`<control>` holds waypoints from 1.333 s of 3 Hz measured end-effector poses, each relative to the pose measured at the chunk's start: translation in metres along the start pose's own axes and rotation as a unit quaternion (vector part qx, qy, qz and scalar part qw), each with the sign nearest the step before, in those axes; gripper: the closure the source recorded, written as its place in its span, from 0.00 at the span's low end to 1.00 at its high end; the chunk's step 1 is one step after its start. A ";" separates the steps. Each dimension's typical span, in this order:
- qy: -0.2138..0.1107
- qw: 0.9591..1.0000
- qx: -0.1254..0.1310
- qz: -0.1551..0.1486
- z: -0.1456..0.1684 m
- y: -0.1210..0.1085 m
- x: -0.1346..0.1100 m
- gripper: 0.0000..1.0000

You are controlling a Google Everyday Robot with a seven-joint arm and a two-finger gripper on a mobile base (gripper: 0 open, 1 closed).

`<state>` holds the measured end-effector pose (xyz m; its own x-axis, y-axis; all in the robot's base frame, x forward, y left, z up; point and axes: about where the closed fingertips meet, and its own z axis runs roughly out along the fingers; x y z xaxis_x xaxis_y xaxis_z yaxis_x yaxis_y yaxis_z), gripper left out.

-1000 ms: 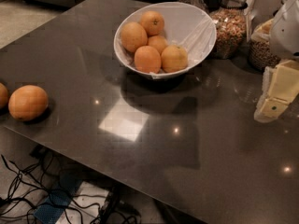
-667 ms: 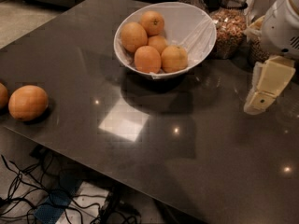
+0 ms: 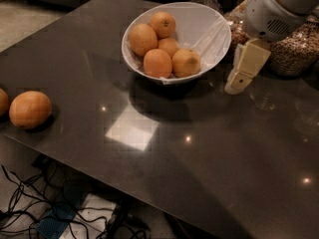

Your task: Pick orange from white bowl

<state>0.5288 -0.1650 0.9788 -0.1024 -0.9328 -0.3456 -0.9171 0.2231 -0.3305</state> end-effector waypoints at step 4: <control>-0.077 0.996 0.036 0.017 0.035 -0.036 -0.044 0.00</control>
Offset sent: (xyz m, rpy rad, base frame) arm 0.0137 0.0139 0.0037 0.0081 -0.0402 0.0086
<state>0.5802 -0.1226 0.9752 -0.0672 -0.8712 -0.4863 -0.8838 0.2782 -0.3762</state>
